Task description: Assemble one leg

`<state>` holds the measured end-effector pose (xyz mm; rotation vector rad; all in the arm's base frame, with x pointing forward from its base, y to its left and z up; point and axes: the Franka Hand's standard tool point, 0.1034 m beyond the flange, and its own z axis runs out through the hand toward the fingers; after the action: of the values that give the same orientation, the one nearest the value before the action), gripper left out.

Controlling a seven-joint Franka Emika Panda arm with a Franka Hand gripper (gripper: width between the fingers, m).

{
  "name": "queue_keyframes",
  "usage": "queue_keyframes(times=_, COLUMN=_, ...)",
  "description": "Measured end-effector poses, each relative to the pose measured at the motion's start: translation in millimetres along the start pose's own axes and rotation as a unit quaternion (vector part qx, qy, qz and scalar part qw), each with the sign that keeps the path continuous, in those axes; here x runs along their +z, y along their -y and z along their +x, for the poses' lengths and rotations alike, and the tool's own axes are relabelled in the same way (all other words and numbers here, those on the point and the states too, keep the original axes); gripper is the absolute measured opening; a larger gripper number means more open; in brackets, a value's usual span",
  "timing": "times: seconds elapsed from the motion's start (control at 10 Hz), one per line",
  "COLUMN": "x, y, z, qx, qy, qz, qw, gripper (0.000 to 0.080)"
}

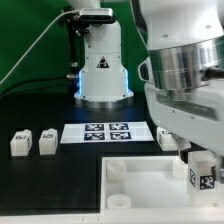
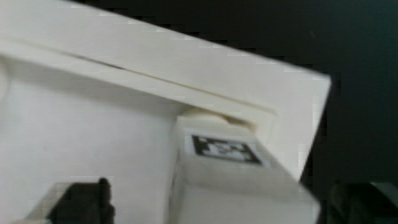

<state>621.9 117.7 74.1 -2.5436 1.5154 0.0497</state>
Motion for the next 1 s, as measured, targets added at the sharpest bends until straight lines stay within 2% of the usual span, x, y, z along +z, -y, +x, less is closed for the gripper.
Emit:
queue_keyframes(times=0.1, x=-1.1, y=1.4, z=-1.6, qx=-0.074, qy=-0.002, qz=-0.006, qw=0.997, gripper=0.0641)
queue_keyframes(times=0.4, x=-0.8, y=0.3, z=1.4, qx=-0.22, qy=-0.004, qz=-0.008, qw=0.975, gripper=0.0649)
queue_keyframes(times=0.5, x=-1.0, y=-0.2, z=3.0, qx=-0.291, qy=-0.006, qz=-0.012, qw=0.957, gripper=0.0649)
queue_keyframes(times=0.6, x=-2.0, y=0.5, z=5.2, qx=-0.41, qy=-0.018, qz=-0.029, qw=0.911, gripper=0.0649)
queue_keyframes(times=0.7, x=-2.7, y=1.7, z=3.9, qx=-0.48, qy=-0.022, qz=-0.039, qw=0.876, gripper=0.0649)
queue_keyframes(times=0.8, x=-2.7, y=3.0, z=1.5, qx=-0.544, qy=-0.023, qz=-0.046, qw=0.838, gripper=0.0649)
queue_keyframes(times=0.9, x=-2.0, y=3.7, z=-1.4, qx=-0.583, qy=-0.023, qz=-0.051, qw=0.811, gripper=0.0649)
queue_keyframes(times=1.0, x=-1.9, y=3.7, z=-1.3, qx=-0.573, qy=-0.023, qz=-0.05, qw=0.817, gripper=0.0649)
